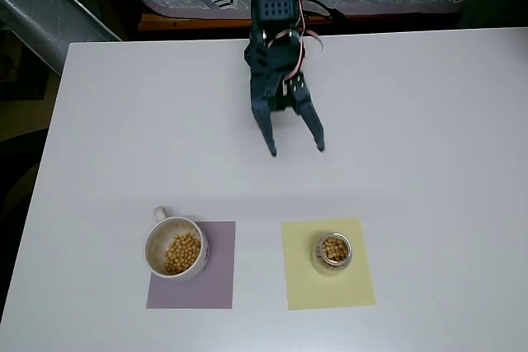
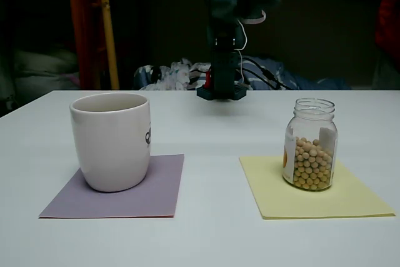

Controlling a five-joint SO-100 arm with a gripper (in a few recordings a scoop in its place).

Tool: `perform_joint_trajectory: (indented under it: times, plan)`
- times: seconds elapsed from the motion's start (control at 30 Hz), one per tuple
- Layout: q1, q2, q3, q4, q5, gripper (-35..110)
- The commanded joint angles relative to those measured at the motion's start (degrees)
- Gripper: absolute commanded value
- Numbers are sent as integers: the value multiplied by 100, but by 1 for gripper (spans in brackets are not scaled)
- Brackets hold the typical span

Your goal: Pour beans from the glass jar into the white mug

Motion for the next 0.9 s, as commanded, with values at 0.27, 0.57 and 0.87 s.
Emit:
perform_joint_trajectory:
  times: [0.27, 0.57, 0.87]
  plan:
    - [308, -4447, -334, -3542, -79, 69]
    - [272, -7304, -1934, -5063, -132, 64]
    - [-132, -8974, -3533, -5476, -571, 65]
